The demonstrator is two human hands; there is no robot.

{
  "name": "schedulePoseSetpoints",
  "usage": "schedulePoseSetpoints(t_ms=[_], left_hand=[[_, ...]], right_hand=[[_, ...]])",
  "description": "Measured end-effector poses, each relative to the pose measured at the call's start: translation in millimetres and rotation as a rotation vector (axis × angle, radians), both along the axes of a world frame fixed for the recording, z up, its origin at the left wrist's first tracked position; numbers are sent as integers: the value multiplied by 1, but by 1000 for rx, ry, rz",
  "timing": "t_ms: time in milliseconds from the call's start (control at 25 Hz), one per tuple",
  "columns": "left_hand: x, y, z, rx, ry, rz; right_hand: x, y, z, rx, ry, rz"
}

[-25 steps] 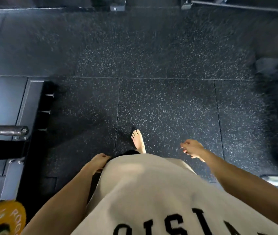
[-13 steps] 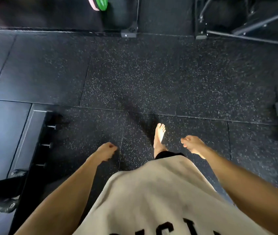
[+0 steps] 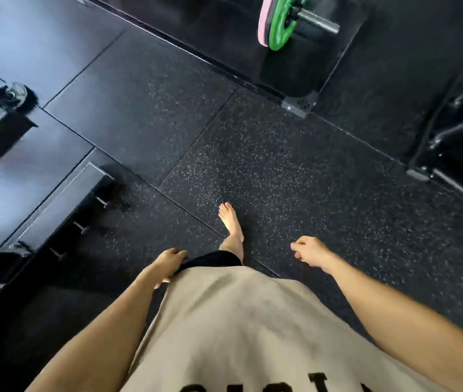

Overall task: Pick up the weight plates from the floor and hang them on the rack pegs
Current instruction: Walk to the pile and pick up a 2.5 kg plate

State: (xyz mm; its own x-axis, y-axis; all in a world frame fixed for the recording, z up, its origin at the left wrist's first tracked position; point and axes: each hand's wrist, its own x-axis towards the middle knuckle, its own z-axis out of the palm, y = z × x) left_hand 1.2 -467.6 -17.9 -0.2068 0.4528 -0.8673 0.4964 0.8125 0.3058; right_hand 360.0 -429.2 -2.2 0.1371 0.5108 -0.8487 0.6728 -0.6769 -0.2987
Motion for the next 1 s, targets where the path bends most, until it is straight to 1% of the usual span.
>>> schedulePoseSetpoints(t_ms=[80,160,200,400,560,640,720,800,880,1000], left_hand=[[3,52,-11,-43,-65,49],[1,111,-11,-53,-76,12],[-6,143,-7,-36,-62,-24],[-49,295,18,73,3,-28],[-83,384,14,58,2,70],[-100,421,7,-12,35,86],[-118,458,3,-51,58,165],[-132,485,9,-45,57,282],[-151,517,13,-45,83,422],[-179,554,18,-34,149,513]], right_hand=[[-8,64,-10,17,-1,88],[-19,129,-9,37,-26,137],[-28,164,-6,44,-29,168],[-74,340,11,108,-33,259],[-110,462,-7,69,-44,341],[-132,527,-20,45,-30,373],[-160,596,-26,49,-20,414],[-192,650,-23,35,-12,480],[-235,713,-15,30,0,584],[-312,790,-7,48,25,773]])
